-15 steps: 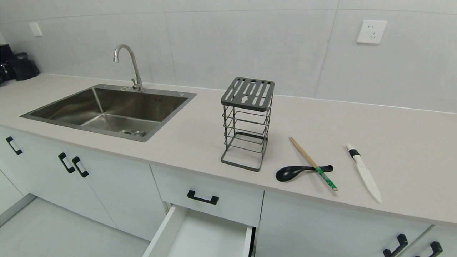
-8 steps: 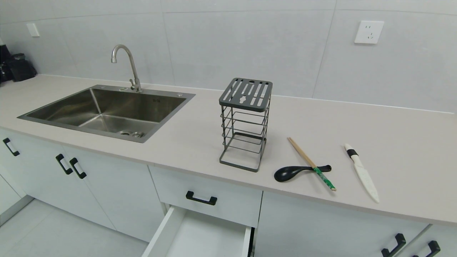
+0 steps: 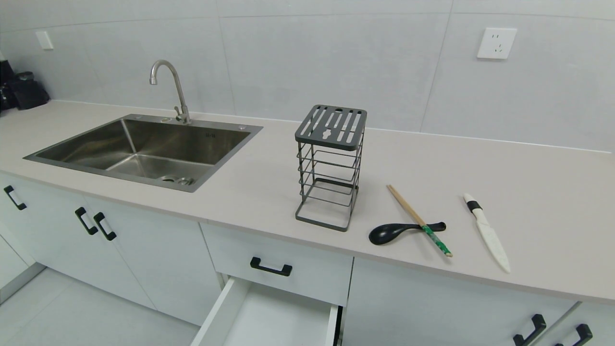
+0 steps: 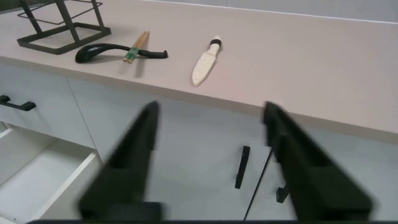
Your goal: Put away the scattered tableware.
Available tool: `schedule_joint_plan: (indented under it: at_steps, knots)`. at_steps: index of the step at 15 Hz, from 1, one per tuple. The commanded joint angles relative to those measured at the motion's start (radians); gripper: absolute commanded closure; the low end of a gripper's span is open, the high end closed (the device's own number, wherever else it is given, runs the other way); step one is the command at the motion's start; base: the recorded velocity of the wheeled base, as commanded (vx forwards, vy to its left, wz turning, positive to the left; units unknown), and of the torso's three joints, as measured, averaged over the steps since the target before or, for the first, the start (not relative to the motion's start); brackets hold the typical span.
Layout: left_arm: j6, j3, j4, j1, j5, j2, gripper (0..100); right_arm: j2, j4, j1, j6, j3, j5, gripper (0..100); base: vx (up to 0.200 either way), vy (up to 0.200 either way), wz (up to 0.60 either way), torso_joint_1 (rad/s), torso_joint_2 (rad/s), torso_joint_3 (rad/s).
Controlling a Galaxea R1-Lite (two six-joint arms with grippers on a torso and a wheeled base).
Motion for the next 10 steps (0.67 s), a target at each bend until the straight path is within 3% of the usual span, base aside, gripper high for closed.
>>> schedule_joint_plan:
  at_steps: [1, 8, 10]
  knots:
    - [0.000, 0.000, 0.000, 0.000, -0.001, 0.000, 0, 0.000, -0.003, 0.000, -0.032, 0.000, 0.026, 0, 0.000, 0.000, 0.00, 0.000, 0.00, 0.000]
    - [0.000, 0.000, 0.000, 0.000, -0.001, 0.000, 0, 0.002, -0.013, 0.000, -0.031, -0.006, 0.029, 0, 0.000, 0.000, 0.00, 0.000, 0.00, 0.000]
    - [0.000, 0.000, 0.000, 0.000, 0.001, 0.000, 0, 0.137, -0.088, -0.003, -0.020, -0.268, 0.032, 0, 0.000, 0.000, 0.00, 0.000, 0.00, 0.000]
